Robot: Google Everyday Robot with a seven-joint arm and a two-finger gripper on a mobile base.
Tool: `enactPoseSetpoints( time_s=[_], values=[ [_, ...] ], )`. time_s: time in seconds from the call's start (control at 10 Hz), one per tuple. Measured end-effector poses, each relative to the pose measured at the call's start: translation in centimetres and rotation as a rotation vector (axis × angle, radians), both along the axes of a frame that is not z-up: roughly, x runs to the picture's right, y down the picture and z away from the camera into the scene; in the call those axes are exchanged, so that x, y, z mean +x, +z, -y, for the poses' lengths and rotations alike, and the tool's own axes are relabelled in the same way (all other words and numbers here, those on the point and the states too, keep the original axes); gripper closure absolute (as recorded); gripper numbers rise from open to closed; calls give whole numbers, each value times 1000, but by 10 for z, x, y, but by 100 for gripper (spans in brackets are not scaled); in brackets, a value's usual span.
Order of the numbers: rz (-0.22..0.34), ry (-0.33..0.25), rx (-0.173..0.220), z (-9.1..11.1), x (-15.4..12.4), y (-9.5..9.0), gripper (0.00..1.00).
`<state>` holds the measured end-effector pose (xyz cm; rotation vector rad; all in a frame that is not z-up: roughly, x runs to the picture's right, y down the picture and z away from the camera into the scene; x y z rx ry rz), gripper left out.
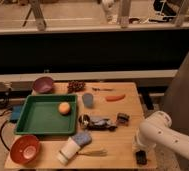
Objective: Wipe table surface with eraser
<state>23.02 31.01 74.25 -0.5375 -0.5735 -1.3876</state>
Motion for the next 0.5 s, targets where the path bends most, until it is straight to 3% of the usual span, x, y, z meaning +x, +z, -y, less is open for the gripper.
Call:
enactPoseSetpoints(
  time_s=[0.2,0.5],
  values=[
    [-15,8,22,17,-3,13,92],
    [-6,18,31,32,-33,27,92]
  ],
)
